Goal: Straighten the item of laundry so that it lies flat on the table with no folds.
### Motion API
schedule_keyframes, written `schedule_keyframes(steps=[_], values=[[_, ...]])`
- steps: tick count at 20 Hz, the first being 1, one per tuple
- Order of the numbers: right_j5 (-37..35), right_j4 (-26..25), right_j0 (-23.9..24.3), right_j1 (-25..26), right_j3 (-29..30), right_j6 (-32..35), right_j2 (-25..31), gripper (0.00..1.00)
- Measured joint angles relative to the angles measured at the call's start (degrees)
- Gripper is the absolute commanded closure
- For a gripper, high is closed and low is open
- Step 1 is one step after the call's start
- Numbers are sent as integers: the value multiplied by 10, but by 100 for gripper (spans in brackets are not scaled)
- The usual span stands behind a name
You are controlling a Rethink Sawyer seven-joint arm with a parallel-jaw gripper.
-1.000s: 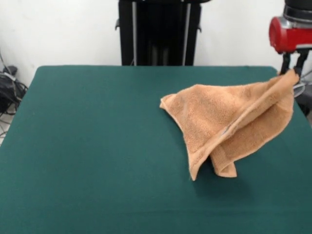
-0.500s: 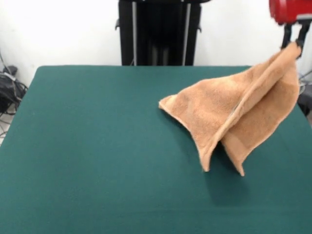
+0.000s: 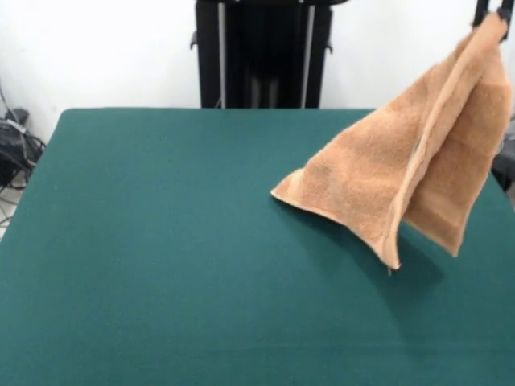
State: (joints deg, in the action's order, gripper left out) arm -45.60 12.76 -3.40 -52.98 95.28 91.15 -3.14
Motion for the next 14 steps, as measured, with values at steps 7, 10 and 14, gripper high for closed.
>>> schedule_keyframes(steps=[7, 10, 14], values=[[-13, 2, 5, -16, 0, 0, 0, 100], [-13, 8, 13, -18, 1, 0, 0, 100], [-13, 19, 21, -22, 9, 0, 1, 100]])
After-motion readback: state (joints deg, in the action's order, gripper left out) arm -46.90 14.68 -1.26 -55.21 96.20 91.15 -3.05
